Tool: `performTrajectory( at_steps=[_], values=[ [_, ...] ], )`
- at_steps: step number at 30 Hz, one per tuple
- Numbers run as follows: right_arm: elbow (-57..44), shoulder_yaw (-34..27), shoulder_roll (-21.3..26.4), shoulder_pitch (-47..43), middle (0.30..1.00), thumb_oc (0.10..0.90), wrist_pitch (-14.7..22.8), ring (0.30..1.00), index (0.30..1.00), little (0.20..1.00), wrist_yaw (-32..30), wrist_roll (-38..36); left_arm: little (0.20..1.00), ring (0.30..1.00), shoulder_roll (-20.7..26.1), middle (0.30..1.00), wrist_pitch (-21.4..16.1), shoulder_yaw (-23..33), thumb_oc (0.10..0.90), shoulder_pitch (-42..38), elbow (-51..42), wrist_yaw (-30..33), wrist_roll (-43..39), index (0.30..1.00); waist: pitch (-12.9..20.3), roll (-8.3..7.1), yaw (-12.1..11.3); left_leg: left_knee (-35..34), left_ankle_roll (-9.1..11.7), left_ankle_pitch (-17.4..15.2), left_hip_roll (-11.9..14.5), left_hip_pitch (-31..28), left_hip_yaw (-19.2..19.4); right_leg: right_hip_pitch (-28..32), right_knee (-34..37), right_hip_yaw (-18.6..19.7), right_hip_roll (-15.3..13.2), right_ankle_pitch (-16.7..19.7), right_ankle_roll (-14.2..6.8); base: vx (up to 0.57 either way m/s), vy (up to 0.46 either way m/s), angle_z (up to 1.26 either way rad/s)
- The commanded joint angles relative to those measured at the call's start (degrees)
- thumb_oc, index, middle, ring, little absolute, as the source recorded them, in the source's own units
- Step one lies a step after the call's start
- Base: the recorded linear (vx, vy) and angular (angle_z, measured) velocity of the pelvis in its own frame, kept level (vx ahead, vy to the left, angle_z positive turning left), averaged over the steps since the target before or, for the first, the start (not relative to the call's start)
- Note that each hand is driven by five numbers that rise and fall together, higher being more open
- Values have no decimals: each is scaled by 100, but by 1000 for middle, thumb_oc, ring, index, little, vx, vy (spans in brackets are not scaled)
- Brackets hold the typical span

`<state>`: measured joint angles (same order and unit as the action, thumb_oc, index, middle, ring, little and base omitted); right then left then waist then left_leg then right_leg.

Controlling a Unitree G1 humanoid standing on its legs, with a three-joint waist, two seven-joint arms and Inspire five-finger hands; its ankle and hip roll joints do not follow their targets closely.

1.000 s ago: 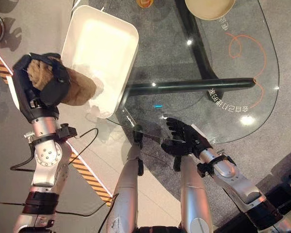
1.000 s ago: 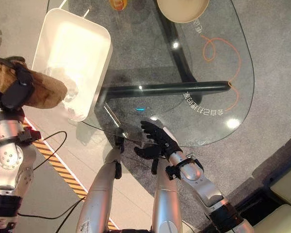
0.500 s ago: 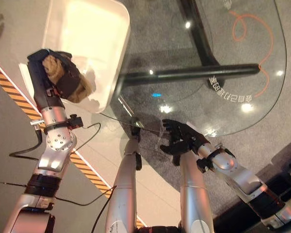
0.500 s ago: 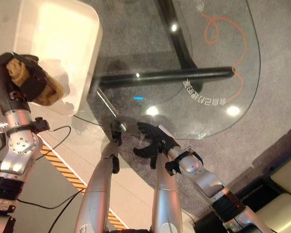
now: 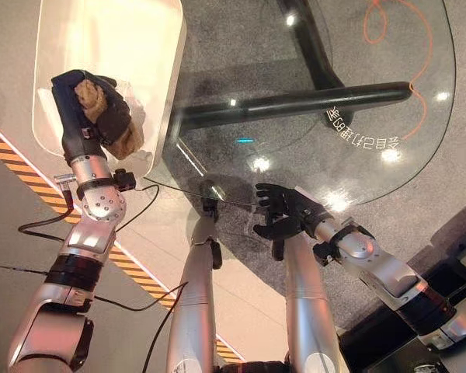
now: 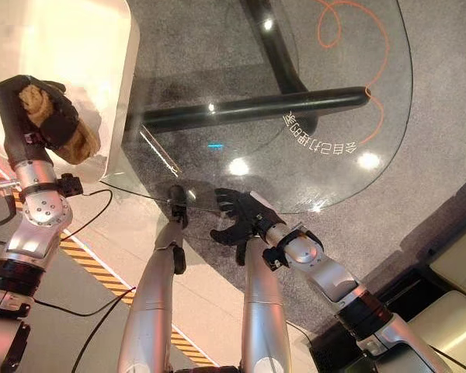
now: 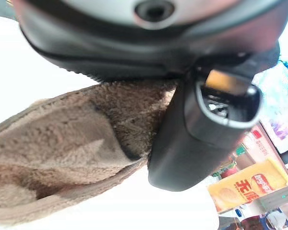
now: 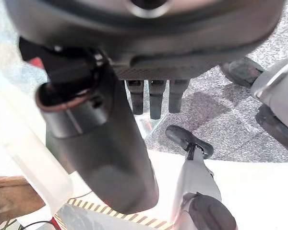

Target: Wipe the table with a cloth and put it in the basket.

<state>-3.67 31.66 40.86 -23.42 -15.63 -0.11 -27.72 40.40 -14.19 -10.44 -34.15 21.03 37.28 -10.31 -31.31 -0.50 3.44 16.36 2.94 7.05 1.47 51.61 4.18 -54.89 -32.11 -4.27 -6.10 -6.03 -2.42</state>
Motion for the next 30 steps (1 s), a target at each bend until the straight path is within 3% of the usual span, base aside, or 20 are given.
performTrajectory(
  at_steps=[1,10,17,19,24,29,30],
  values=[
    [-316,282,14,48,900,800,94,900,900,900,155,-346,200,300,440,300,-193,216,100,-384,-94,537,335,300,152,-112,3,935,-98,-984,-324,292,479,-48,1029,-107,410,565,-147,0,0,0],
    [-124,299,11,-137,900,800,128,900,900,900,119,-425,200,300,376,300,-94,47,100,-730,393,870,439,300,152,-106,33,967,-82,-934,-335,550,461,-282,961,-96,436,566,-142,-2,11,0],
    [-123,310,4,-342,900,800,89,900,900,900,36,-586,208,307,349,307,360,-100,108,-1057,653,1107,530,307,152,-147,56,965,-80,-834,-372,817,416,-527,950,-79,451,670,-151,0,0,0],
    [-54,312,-16,-373,900,800,128,900,900,900,58,-560,318,401,352,401,378,-147,218,-1144,773,1122,499,401,152,-146,69,993,-71,-839,-367,874,418,-580,931,-75,450,670,-150,0,0,0],
    [-116,288,14,-407,900,800,92,900,900,900,-31,-654,387,460,332,460,425,-198,287,-1251,901,1082,459,460,152,-165,72,1036,-66,-883,-382,896,362,-588,913,-60,469,648,-165,0,0,0],
    [-18,299,-10,-503,900,800,161,900,900,900,-113,-670,628,667,362,667,416,-317,528,-1431,1125,994,415,667,152,-178,103,1062,-33,-862,-401,994,321,-686,876,-40,498,681,-171,-8,0,0],
    [17,294,-11,-514,900,800,183,900,900,900,-101,-687,730,754,361,754,399,-323,630,-1438,1172,978,372,754,152,-180,104,1056,-33,-863,-401,991,322,-682,880,-40,501,681,-175,0,0,0]
  ],
)
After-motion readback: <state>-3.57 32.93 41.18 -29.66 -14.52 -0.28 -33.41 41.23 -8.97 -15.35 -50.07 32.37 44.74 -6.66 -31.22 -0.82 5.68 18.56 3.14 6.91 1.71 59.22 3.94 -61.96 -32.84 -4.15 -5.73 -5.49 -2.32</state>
